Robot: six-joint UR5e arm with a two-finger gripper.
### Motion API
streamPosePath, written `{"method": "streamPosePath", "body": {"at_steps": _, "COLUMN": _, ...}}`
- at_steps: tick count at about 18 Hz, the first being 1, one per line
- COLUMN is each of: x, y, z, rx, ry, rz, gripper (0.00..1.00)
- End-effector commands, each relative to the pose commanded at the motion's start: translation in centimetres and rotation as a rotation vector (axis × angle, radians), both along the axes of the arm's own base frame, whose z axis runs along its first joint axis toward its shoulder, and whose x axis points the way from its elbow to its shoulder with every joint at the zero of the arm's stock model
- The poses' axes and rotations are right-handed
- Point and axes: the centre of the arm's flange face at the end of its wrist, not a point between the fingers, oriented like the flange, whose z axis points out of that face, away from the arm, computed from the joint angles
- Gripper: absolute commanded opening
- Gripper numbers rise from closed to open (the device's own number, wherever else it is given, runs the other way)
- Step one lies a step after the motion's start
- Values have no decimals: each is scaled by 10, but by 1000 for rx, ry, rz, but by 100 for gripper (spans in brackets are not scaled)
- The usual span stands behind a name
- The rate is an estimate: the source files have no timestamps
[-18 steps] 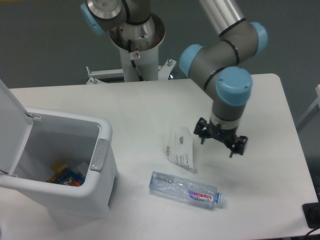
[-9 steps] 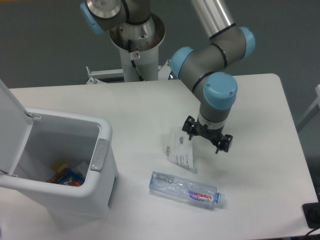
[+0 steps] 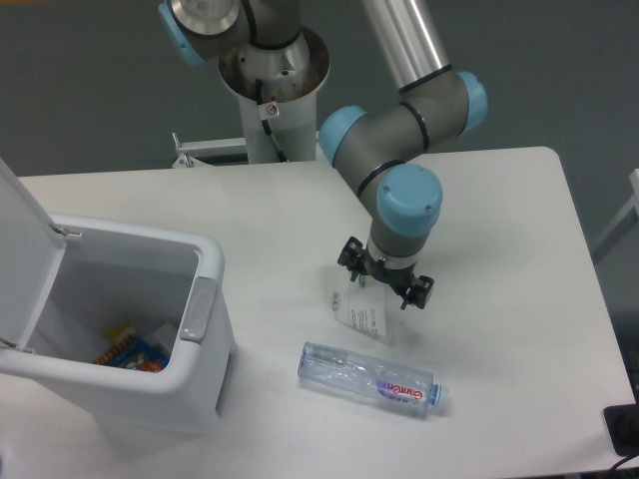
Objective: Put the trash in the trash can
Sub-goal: 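Lower the gripper and grasp the white wrapper, then lift it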
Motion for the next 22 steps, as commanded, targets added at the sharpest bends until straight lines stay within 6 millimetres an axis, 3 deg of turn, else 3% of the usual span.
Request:
{"method": "streamPosePath", "body": {"at_steps": 6, "x": 2, "y": 3, "z": -1, "rx": -50, "ry": 34, "rz": -19, "gripper": 40}}
{"method": "streamPosePath", "body": {"at_steps": 12, "x": 0, "y": 5, "z": 8, "rx": -40, "ry": 41, "rz": 0, "gripper": 3}}
{"method": "streamPosePath", "body": {"at_steps": 17, "x": -7, "y": 3, "z": 27, "rx": -25, "ry": 48, "rz": 8, "gripper": 0}}
{"method": "streamPosePath", "body": {"at_steps": 22, "x": -25, "y": 7, "z": 80, "rx": 20, "ry": 4, "rz": 38, "gripper": 0}}
